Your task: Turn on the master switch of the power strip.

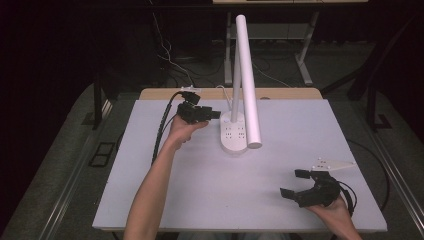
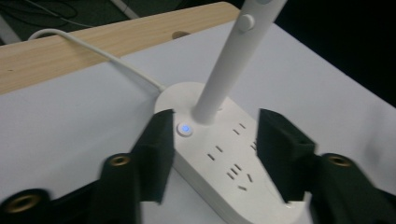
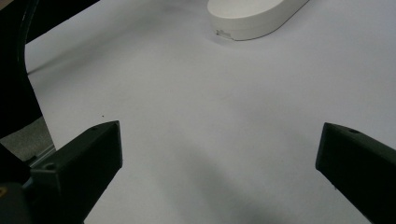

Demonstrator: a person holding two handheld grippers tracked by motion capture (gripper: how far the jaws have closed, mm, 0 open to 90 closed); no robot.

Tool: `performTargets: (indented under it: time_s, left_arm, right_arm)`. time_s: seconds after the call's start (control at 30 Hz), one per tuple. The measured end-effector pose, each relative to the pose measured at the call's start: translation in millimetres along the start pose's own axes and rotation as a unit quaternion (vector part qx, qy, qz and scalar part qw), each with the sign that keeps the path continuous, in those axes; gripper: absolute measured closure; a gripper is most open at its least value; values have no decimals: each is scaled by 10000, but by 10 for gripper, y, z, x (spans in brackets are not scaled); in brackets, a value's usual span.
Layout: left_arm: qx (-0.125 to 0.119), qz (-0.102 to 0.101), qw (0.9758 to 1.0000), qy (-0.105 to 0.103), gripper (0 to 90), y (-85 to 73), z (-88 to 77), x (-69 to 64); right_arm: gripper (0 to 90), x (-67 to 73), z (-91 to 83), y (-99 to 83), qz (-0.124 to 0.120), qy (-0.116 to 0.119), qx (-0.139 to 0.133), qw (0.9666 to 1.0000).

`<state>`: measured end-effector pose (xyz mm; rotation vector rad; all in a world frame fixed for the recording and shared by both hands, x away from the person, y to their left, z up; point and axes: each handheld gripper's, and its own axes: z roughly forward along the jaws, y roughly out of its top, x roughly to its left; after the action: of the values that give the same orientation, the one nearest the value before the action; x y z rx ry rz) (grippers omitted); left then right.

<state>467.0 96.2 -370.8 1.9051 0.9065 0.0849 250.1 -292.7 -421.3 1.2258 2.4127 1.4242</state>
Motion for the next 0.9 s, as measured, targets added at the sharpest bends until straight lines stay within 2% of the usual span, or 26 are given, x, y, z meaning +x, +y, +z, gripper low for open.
performTargets:
  time_s: [0.03, 0.07, 0.1, 0.23, 0.27, 0.3, 0.37, 0.5, 0.7, 0.9]
  left_arm:
    - [-43, -26, 10000, -54, 287, -7, -39, -3]
    - [-85, -53, 9999, -131, 287, -17, -78, 0]
    - [-132, -106, 9997, -166, 203, -28, -120, -3]
    - [-178, -148, 9997, -80, 58, -61, -251, -2]
    - [-179, -132, 9997, -52, 58, -68, -286, 2]
    - [-206, -154, 9996, -93, 0, -82, -321, 6]
    - [-301, -207, 9993, -126, 0, -131, -398, -2]
    - [-312, -184, 9993, -11, 0, -229, -516, -36]
    - [-535, -281, 9981, 69, 0, -402, -731, -96]
    - [-638, -239, 9976, 133, 0, -502, -855, -173]
  right_arm:
    - [0, 2, -1, 0, 1, 3, -5, 10000]
    - [0, 2, -1, 0, 1, 3, -5, 10000]
    - [0, 2, -2, 0, -4, -2, -11, 10000]
    - [0, 0, -7, 0, 9, -13, -38, 10000]
    - [0, 0, -7, 0, 9, -13, -38, 10000]
    - [0, 0, -10, 1, 6, -9, -43, 10000]
    - [0, 0, -7, 1, 8, -11, -40, 10000]
    - [0, 3, -4, 1, 2, -12, -38, 10000]
    - [0, 16, -2, 4, -17, -2, -18, 10000]
    - [0, 21, -1, 8, -19, 3, -21, 10000]
